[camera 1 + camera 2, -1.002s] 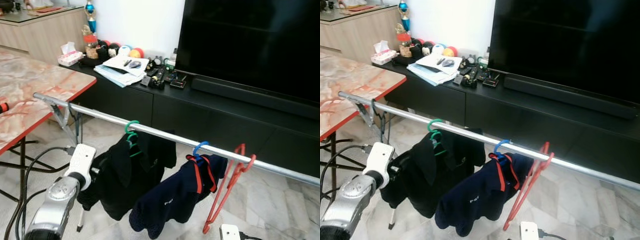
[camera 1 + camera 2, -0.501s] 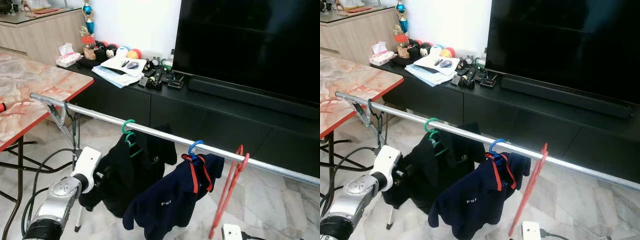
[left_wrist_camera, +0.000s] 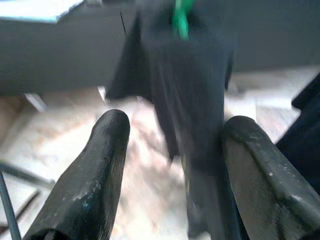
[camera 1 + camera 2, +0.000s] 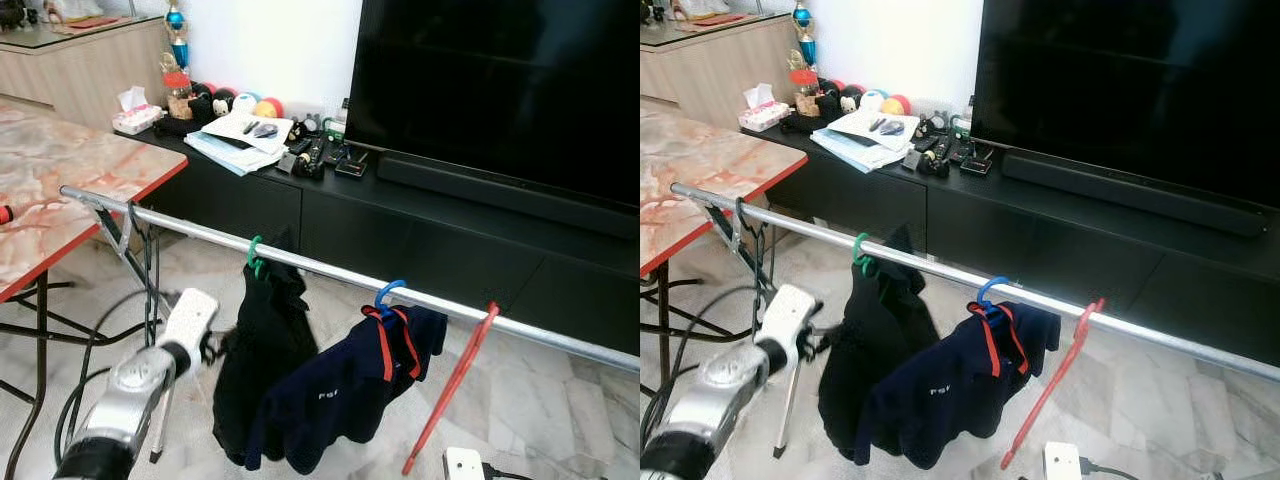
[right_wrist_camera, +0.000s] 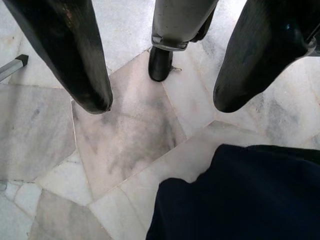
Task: Hang hanger
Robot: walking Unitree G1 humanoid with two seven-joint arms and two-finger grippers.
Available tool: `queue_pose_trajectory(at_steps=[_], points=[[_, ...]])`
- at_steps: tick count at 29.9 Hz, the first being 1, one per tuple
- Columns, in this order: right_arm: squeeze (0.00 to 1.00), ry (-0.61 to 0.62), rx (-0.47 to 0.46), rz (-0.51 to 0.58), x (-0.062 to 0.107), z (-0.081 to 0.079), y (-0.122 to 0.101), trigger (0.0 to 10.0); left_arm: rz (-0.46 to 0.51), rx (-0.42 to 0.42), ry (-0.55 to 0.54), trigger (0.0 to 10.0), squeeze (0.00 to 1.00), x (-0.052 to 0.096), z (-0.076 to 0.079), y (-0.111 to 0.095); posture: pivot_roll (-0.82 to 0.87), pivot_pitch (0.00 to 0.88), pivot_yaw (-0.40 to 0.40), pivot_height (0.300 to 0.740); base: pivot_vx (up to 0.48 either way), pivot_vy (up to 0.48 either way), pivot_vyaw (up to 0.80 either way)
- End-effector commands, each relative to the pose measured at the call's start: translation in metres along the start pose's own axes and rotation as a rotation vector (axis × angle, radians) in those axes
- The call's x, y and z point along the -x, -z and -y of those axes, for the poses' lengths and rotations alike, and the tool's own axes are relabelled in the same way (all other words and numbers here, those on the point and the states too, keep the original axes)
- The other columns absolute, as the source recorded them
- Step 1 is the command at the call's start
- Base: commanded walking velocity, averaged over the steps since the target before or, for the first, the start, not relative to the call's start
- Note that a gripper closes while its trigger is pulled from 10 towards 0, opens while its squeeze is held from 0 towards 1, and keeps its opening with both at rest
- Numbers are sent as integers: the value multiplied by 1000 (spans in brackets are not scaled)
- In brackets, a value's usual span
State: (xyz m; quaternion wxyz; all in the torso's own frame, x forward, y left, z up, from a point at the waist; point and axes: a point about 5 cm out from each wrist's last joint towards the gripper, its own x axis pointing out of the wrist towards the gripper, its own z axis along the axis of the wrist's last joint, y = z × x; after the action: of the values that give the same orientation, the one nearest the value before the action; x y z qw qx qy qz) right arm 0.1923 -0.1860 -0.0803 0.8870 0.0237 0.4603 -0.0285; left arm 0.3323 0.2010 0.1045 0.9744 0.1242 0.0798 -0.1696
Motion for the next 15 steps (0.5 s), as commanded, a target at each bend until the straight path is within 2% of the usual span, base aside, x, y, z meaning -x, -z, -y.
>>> queue_pose_trajectory(at_steps=[1, 8, 15], points=[[0, 3, -1, -6, 0, 0, 1, 10000, 8, -3, 5, 10000, 0, -7, 6, -7, 190, 17, -68, 740, 0, 0, 0], [0, 0, -1, -4, 0, -1, 0, 10000, -31, -9, 6, 10000, 0, -21, 19, -8, 187, 15, -68, 740, 0, 0, 0], [0, -1, 0, -5, 0, -2, 0, 10000, -167, -9, -131, 10000, 0, -31, 13, 1, 190, 11, -69, 740, 0, 0, 0]])
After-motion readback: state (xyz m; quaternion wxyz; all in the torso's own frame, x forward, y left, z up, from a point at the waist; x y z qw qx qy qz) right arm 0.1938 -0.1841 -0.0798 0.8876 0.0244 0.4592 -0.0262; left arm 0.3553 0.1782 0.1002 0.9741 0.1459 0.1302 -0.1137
